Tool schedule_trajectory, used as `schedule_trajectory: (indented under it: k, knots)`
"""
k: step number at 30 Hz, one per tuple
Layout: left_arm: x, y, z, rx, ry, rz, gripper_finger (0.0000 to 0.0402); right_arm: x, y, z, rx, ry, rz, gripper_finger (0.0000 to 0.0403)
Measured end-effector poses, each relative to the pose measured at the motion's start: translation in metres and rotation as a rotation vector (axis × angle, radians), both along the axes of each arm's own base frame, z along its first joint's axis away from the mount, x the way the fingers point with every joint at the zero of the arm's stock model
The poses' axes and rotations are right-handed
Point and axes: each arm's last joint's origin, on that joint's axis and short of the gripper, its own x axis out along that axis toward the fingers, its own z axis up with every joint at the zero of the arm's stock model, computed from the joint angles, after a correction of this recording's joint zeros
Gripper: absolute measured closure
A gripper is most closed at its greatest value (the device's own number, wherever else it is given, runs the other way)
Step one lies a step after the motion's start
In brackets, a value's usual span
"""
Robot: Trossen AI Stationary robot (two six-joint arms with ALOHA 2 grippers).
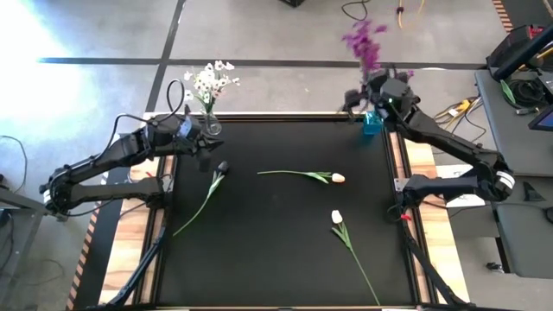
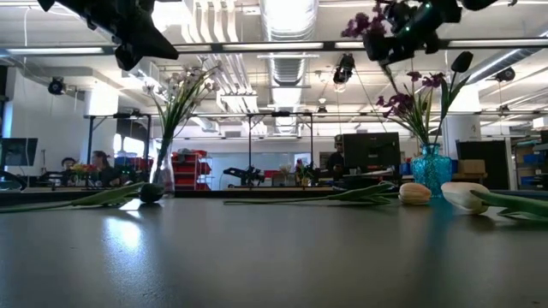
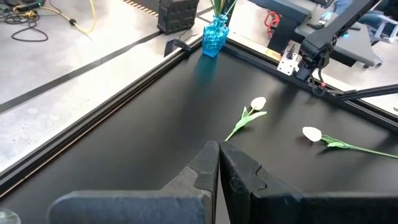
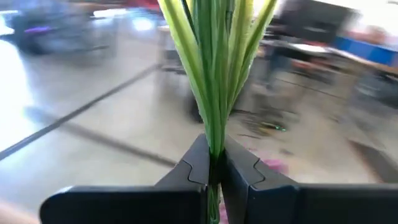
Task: Sort flowers into vase by color
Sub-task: Put the violet flowers into the blue vase
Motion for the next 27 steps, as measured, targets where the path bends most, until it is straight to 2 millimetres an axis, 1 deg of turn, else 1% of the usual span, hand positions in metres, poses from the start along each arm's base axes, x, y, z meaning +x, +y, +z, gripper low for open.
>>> schedule_trajectory:
  k: [1, 3, 6, 9, 15, 24, 27]
  knots:
    - [-0.001, 0.000, 0.000, 0.005, -0.001, -0.001, 0.0402, -0.001, 0.002, -0.006, 0.014, 0.013, 0.043, 0.0391]
    - [-0.002, -0.001, 0.001, 0.014, -0.002, -0.005, 0.0402, -0.004, 0.005, -0.020, 0.041, 0.033, 0.051, 0.0391]
    - [-0.002, 0.000, 0.001, 0.021, 0.002, -0.005, 0.0402, -0.009, 0.007, -0.036, 0.018, 0.050, -0.032, 0.0391]
    - [-0.002, 0.000, 0.001, 0.024, 0.009, -0.005, 0.0402, -0.011, 0.006, -0.051, -0.028, 0.060, -0.090, 0.0391]
    - [-0.002, 0.000, 0.001, 0.028, 0.011, -0.006, 0.0402, -0.013, 0.004, -0.074, -0.068, 0.087, -0.143, 0.0391]
    - [-0.002, 0.000, 0.001, 0.019, 0.007, -0.001, 0.0402, -0.015, 0.002, -0.068, -0.126, 0.144, -0.147, 0.0391]
    - [-0.002, 0.000, 0.001, 0.019, 0.007, -0.001, 0.0402, -0.018, 0.000, -0.070, -0.121, 0.161, -0.163, 0.0391]
